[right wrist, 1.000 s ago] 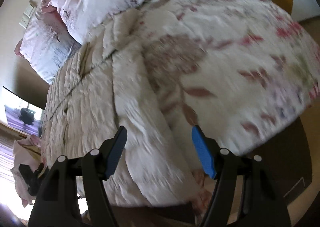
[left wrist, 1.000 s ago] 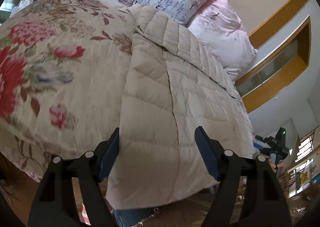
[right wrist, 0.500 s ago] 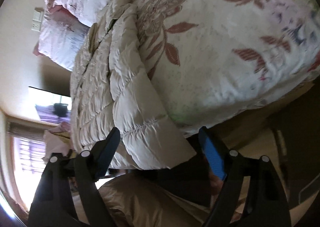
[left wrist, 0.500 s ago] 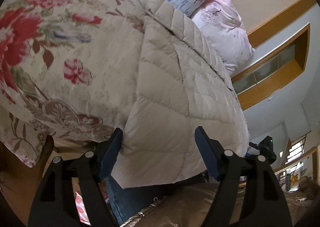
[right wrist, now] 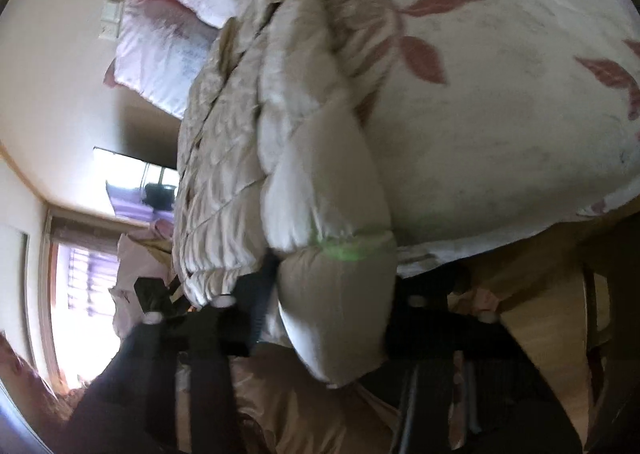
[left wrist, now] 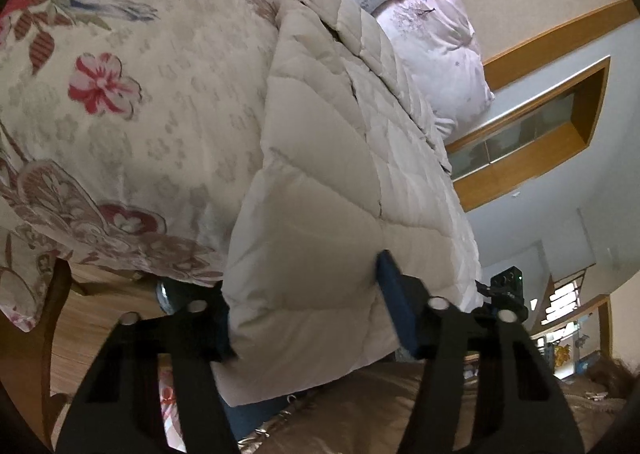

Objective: Fold large clothes

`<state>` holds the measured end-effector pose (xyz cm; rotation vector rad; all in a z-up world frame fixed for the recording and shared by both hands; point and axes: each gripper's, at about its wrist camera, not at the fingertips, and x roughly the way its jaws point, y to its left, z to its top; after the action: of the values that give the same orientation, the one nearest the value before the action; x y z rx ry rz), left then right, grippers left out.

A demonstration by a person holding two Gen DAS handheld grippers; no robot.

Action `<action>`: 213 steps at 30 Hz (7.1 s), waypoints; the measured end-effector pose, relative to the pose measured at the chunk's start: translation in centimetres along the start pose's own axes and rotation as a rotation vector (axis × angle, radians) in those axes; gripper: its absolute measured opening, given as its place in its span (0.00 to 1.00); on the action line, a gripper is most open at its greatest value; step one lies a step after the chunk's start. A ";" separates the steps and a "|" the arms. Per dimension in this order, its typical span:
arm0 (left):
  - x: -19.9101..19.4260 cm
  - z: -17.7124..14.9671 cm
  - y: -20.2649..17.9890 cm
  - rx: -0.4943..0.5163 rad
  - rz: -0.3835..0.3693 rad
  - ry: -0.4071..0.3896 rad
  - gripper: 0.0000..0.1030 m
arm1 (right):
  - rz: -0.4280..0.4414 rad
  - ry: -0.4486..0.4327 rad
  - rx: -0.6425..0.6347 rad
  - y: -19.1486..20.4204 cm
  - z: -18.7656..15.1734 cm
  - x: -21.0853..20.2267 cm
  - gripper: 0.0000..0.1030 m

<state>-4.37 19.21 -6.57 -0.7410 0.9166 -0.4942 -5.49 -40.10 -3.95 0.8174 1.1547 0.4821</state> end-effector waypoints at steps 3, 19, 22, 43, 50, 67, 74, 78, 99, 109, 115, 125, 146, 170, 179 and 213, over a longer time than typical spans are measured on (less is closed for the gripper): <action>-0.3 -0.1 -0.1 0.004 -0.033 0.006 0.37 | 0.011 -0.010 -0.063 1.6 -0.5 -0.6 0.22; -6.3 3.8 -5.7 0.189 -0.018 -0.229 0.09 | 0.020 -0.346 -0.432 13.8 -0.6 -5.5 0.13; -7.5 5.5 -6.8 0.217 0.036 -0.320 0.09 | -0.102 -0.498 -0.525 16.9 -0.7 -6.6 0.13; -4.8 16.6 -9.4 0.206 0.085 -0.438 0.09 | -0.353 -0.764 -0.622 22.3 7.1 -3.9 0.13; -2.8 21.1 -10.3 0.207 0.088 -0.455 0.09 | -0.403 -0.808 -0.632 23.4 11.2 -2.1 0.13; 5.9 29.2 -5.6 0.018 0.097 -0.384 0.09 | -0.473 -0.718 -0.499 20.2 22.7 5.9 0.13; 7.9 30.4 -3.8 -0.063 0.075 -0.365 0.09 | -0.424 -0.616 -0.305 17.5 26.9 8.0 0.17; 8.9 31.3 -3.2 -0.098 0.070 -0.350 0.09 | -0.377 -0.573 -0.217 16.7 29.5 9.1 0.31; 4.5 32.6 -4.9 -0.024 0.148 -0.445 0.64 | -0.370 -0.610 -0.174 17.6 32.9 7.3 0.57; 8.0 31.7 -5.3 0.082 0.316 -0.342 0.64 | -0.486 -0.498 -0.100 13.7 33.9 9.1 0.53; 10.5 31.6 -5.2 0.132 0.436 -0.290 0.64 | -0.515 -0.462 -0.088 12.5 34.8 10.4 0.43; 13.1 32.2 -3.1 0.072 0.518 -0.231 0.64 | -0.567 -0.456 -0.088 11.1 35.3 12.0 0.13; 15.6 33.0 -1.2 0.016 0.591 -0.274 0.69 | -0.670 -0.421 -0.064 9.2 36.1 14.9 0.17; 16.6 30.6 -5.3 0.230 0.474 -0.211 0.69 | -0.542 -0.352 -0.193 11.4 30.8 14.6 0.30; 16.0 30.6 -4.5 0.154 0.438 -0.214 0.69 | -0.467 -0.326 -0.087 10.2 31.4 14.2 0.33; 8.5 18.1 -1.5 -0.326 0.146 -0.285 0.69 | -0.076 -0.435 0.394 4.6 19.2 8.1 0.70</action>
<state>15.29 19.04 -2.73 -1.0025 0.7835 -0.1041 15.62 -37.52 -1.94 1.1477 0.8772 0.0011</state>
